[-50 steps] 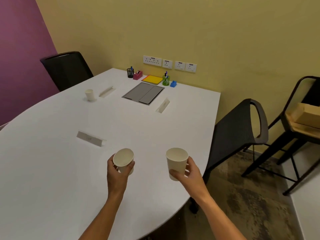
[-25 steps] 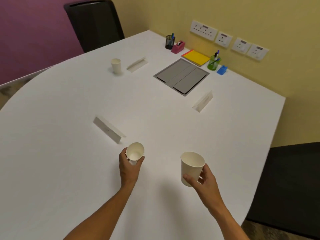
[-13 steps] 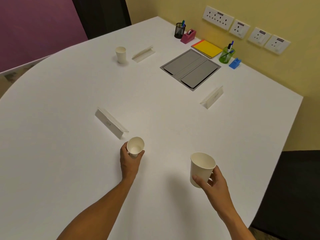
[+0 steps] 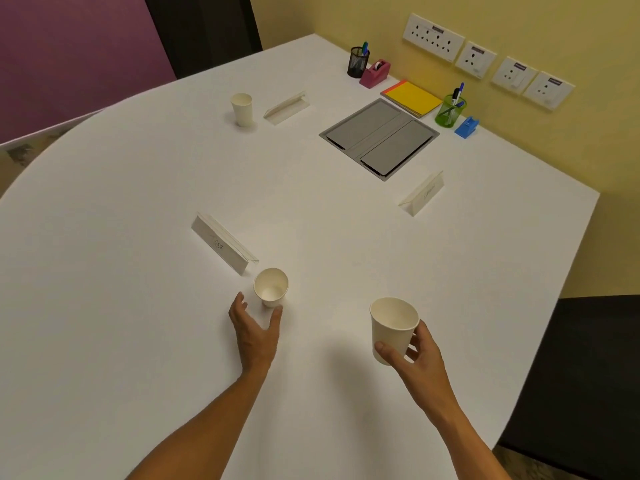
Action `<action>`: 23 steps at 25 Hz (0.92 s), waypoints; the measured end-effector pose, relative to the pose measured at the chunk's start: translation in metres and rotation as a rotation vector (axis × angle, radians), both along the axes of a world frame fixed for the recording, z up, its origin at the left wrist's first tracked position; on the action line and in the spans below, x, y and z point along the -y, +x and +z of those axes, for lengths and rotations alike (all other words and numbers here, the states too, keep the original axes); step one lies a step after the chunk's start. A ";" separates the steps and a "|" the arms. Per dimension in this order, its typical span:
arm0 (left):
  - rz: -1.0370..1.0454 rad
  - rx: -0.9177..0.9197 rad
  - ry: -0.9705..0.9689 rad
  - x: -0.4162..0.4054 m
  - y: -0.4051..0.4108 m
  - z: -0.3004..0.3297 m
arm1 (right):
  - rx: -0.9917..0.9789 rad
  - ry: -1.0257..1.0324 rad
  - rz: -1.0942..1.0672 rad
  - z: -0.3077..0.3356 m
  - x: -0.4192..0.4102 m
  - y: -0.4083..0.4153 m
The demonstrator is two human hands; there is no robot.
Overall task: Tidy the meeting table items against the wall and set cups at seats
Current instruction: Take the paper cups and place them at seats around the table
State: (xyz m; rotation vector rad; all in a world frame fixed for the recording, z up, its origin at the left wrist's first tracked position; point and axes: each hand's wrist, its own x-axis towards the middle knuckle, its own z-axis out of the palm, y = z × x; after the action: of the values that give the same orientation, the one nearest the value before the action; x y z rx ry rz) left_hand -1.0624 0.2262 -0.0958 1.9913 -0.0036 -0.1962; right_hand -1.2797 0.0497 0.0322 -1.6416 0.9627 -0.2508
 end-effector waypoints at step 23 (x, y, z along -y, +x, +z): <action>-0.681 0.311 0.309 0.171 -0.065 0.028 | 0.130 -0.011 -0.113 0.004 0.106 -0.040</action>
State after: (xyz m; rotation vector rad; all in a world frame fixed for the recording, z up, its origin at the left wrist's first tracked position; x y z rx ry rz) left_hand -1.1273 0.0554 -0.0674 2.2432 -0.9043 -0.3335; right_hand -1.3194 -0.0558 0.0361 -1.5626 0.9577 -0.4348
